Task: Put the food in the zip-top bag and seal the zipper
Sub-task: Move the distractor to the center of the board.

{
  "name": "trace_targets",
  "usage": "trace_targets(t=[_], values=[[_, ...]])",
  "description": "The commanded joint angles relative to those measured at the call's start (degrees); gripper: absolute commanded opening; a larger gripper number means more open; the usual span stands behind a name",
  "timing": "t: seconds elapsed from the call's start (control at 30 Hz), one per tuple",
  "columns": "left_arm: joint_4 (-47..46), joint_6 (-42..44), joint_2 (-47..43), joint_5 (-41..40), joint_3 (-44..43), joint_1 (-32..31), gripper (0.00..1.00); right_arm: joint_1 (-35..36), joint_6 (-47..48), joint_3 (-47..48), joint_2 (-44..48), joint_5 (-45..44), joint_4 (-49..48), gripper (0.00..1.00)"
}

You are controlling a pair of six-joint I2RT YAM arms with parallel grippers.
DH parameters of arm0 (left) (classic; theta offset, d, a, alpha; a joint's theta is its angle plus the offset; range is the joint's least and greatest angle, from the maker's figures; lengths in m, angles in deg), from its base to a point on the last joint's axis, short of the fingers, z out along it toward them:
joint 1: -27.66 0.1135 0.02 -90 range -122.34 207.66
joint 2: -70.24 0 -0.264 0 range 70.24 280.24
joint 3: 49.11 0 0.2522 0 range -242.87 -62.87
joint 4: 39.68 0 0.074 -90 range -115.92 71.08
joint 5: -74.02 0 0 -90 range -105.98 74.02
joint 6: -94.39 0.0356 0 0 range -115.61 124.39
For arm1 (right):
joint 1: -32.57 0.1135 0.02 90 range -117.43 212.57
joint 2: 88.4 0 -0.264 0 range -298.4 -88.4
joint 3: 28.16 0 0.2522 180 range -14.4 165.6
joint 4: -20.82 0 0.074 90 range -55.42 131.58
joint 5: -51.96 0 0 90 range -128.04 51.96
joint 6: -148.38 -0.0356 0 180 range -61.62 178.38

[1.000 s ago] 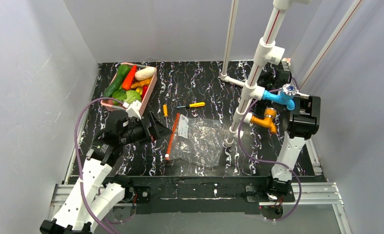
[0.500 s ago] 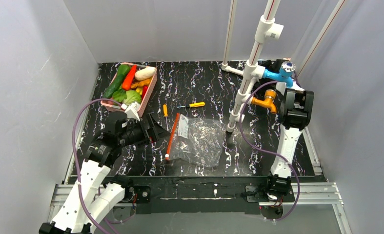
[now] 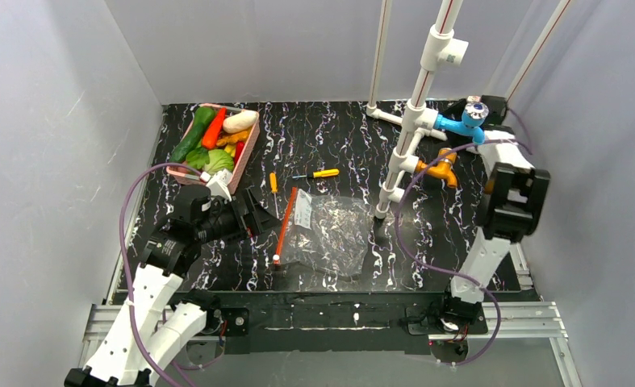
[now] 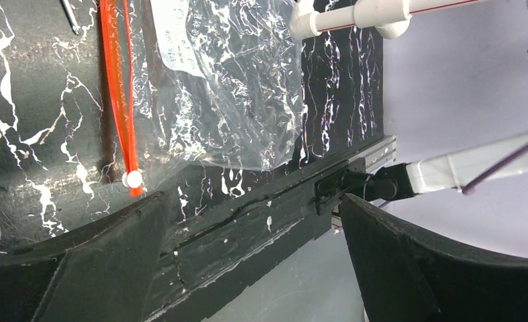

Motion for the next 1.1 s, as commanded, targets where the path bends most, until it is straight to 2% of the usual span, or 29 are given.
trace_targets(t=[0.0, 0.1, 0.17, 0.3, 0.4, 0.5, 0.67, 0.77, 0.9, 1.07], values=[[0.95, 0.84, -0.99, 0.98, -0.8, -0.28, 0.99, -4.41, 1.68, -5.64, 14.4, 0.01, 0.78, 1.0], [1.04, 1.07, -1.54, 1.3, -1.16, -0.39, 0.99, -7.2, 3.29, -9.49, 20.04, -1.75, 6.87, 1.0], [1.4, 1.43, -1.88, 0.78, -1.51, -0.33, 0.99, -8.1, 5.52, -13.85, 25.71, -6.1, 10.27, 1.0], [2.44, 2.37, -1.89, -0.76, -2.57, -0.36, 1.0, -8.06, 8.02, -25.75, 40.52, -15.0, 14.97, 1.0], [3.6, 3.9, -0.99, -2.99, -3.9, -0.31, 0.99, -7.95, 6.57, -32.02, 51.23, -22.25, 23.08, 1.0], [4.78, 5.9, 0.5, -4.21, -5.51, -0.33, 0.99, -7.69, 7.69, -37.58, 64.32, -26.45, 26.21, 1.0], [5.31, 7.27, 2.63, -5.05, -6.24, -0.37, 1.0, -7.6, 7.72, -37.56, 80.39, -31.94, 39.87, 1.0], [5.32, 7.27, 2.85, -4.72, -5.53, -0.33, 1.0, -6.32, 8.12, -35.49, 84.68, -33.32, 48.81, 1.0], [5.61, 7.24, 1.84, -5.12, -5.11, -0.34, 0.99, -2.96, 10.64, -36.1, 86.76, -29.58, 56.64, 1.0], [5.66, 7.82, 2.57, -6.74, -5.32, -0.35, 0.99, -0.13, 14.61, -39.51, 89.17, -13.16, 57.83, 1.0]])
